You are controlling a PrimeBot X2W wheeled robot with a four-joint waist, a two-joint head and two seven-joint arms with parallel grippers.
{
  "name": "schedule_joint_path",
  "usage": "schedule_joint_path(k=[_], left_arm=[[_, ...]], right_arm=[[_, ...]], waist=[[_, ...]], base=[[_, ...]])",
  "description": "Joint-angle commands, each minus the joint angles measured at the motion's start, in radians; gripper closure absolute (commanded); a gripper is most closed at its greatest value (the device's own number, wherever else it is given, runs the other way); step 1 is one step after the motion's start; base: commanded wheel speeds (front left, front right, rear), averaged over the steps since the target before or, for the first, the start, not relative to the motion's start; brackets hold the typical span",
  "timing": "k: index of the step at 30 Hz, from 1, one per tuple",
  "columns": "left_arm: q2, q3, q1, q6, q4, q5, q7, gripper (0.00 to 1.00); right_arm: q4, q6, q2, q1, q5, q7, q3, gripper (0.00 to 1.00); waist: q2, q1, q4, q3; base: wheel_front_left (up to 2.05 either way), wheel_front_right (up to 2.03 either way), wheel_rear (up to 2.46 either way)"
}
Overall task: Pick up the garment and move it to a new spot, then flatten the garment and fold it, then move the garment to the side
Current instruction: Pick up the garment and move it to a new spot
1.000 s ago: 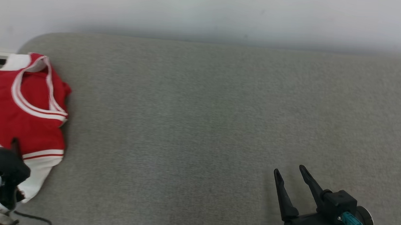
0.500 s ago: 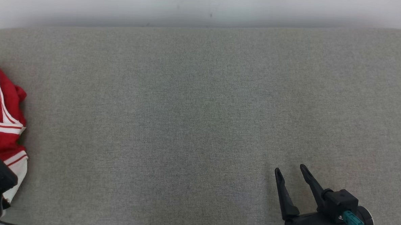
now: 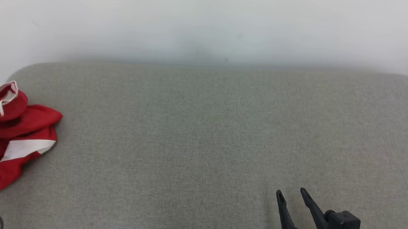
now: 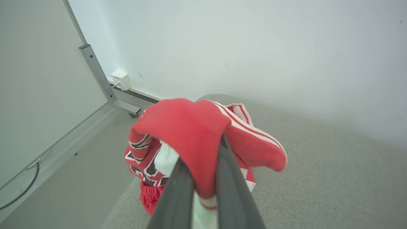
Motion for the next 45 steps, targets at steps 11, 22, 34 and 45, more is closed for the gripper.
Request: schedule_joint_path(k=[11, 22, 34, 45], left_arm=[[-0.053, -0.093, -0.15, -0.039, -0.198, -0.02, 0.001, 1.0], [-0.238, -0.254, -0.229, -0.082, -0.289, -0.083, -0.037, 1.0], [-0.417, -0.412, -0.187, -0.099, -0.182, -0.119, -0.154, 1.0], [-0.444, -0.533, -0.104, -0.071, 0.118, -0.147, -0.247, 1.0]], right_arm=[[0.065, -0.002, -0.002, -0.021, 0.053, -0.058, 0.018, 0.0], [0.089, -0.002, -0.002, -0.02, 0.036, -0.06, 0.003, 0.0], [0.031, -0.002, -0.002, -0.038, -0.004, -0.015, -0.013, 0.0], [0.007, -0.002, -0.002, -0.046, 0.02, -0.012, 0.003, 0.0]], waist=[[0.0001, 0.0002, -0.013, -0.108], [0.0001, 0.0002, -0.154, -0.105], [0.0001, 0.0002, -0.318, -0.034], [0.0001, 0.0002, -0.382, 0.032]], base=[[0.0, 0.0, 0.0], [0.0, 0.0, 0.0], [0.0, 0.0, 0.0], [0.0, 0.0, 0.0]])
